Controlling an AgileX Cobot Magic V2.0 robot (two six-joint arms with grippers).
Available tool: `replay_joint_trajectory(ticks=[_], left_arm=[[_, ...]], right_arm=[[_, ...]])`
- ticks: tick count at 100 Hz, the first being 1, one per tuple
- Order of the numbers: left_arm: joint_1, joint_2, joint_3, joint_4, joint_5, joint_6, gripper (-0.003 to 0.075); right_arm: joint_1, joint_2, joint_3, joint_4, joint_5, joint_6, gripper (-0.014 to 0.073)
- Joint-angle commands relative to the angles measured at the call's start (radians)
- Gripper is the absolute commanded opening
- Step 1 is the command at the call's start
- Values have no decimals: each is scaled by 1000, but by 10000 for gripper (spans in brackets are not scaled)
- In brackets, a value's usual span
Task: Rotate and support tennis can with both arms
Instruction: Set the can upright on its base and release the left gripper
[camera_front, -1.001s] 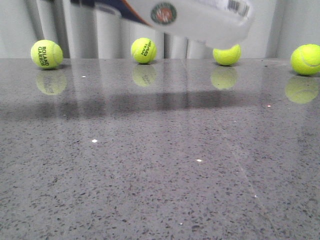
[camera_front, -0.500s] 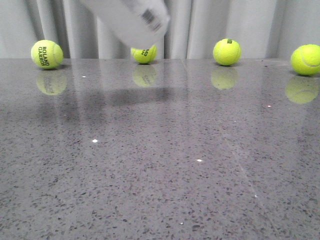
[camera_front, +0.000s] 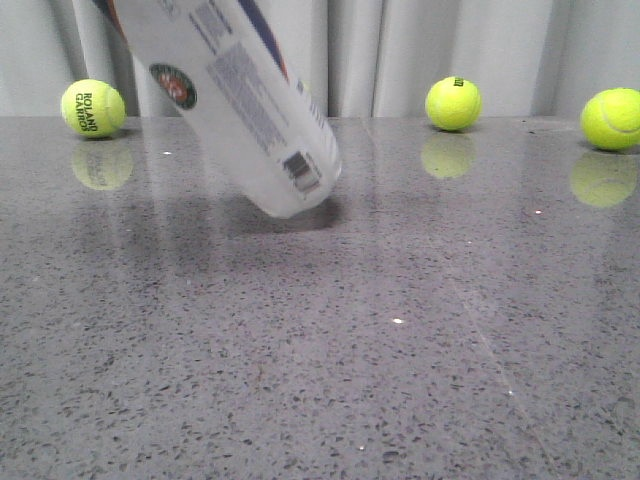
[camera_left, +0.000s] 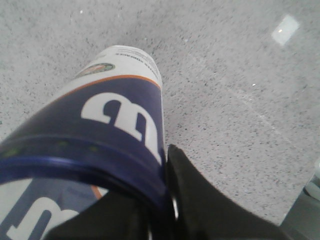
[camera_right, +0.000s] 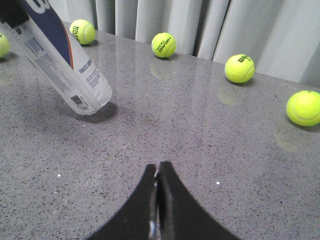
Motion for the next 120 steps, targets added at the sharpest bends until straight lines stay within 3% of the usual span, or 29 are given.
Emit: replay_joint_trajectory(ticks=[1, 15, 28, 35, 67, 120], left_arm=[[-10, -26, -26, -9, 18, -13, -12], [-10, -26, -28, -11, 18, -13, 140], [-10, -26, -35, -11, 18, -13, 394], [-10, -21, -54, -11, 18, -13, 447], [-13, 66, -198, -89, 18, -13, 441], [-117, 207, -408, -90, -3, -13, 441]], right_arm=[[-5, 11, -24, 0, -83, -3, -59], [-5, 11, -24, 0, -83, -3, -59], [-5, 11, -24, 0, -83, -3, -59], [-5, 11, -24, 0, -83, -3, -59], [-5, 11, -24, 0, -83, -3, -59], [-5, 11, -24, 0, -83, -3, -59]])
